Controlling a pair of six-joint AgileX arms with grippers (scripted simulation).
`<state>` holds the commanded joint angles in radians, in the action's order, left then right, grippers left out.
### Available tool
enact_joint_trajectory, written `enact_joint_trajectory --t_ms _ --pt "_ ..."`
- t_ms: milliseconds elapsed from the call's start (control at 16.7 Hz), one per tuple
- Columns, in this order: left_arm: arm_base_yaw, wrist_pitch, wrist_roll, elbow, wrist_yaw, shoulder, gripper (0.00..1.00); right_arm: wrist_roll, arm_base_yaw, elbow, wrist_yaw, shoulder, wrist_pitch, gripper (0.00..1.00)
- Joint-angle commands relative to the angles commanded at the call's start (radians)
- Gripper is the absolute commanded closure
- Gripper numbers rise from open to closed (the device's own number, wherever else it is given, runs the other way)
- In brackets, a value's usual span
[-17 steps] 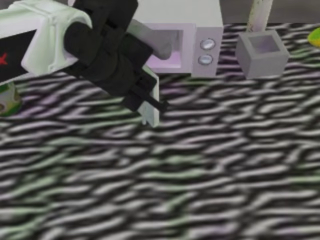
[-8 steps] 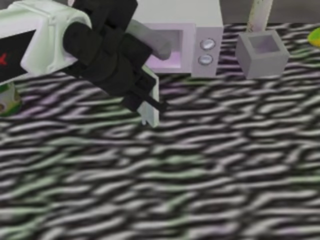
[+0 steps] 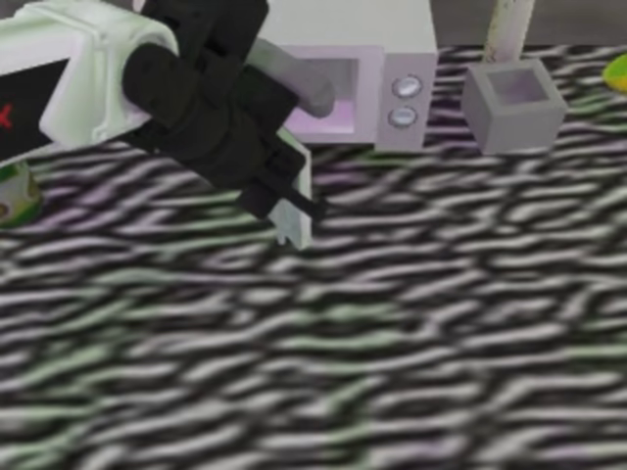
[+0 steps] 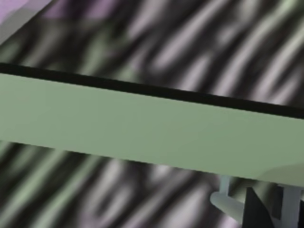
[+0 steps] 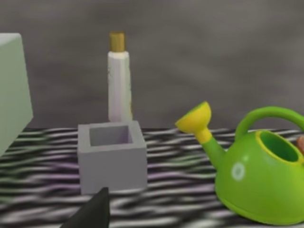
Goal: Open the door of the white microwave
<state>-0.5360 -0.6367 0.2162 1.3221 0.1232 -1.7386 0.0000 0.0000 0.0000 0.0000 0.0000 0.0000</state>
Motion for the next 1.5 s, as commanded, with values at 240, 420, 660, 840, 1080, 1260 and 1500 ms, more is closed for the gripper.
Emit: enact_joint_trajectory --t_ms 240,420,660,840,1080,1260,1500 --pt "0.000 0.000 0.000 0.000 0.000 0.000 1.00 0.000 0.000 0.000 0.000 0.000 0.000 0.00" --pt "0.000 0.000 0.000 0.000 0.000 0.000 1.00 0.000 0.000 0.000 0.000 0.000 0.000 0.00" --pt "0.010 -0.008 0.030 -0.012 0.023 0.007 1.00 0.000 0.000 0.000 0.000 0.000 0.000 0.00" --pt "0.040 -0.012 0.106 -0.027 0.060 0.032 1.00 0.000 0.000 0.000 0.000 0.000 0.000 0.00" --pt "0.061 -0.023 0.156 -0.045 0.085 0.042 1.00 0.000 0.000 0.000 0.000 0.000 0.000 0.00" --pt "0.061 -0.023 0.156 -0.045 0.085 0.042 1.00 0.000 0.000 0.000 0.000 0.000 0.000 0.00" --pt "0.061 -0.023 0.156 -0.045 0.085 0.042 1.00 0.000 0.000 0.000 0.000 0.000 0.000 0.00"
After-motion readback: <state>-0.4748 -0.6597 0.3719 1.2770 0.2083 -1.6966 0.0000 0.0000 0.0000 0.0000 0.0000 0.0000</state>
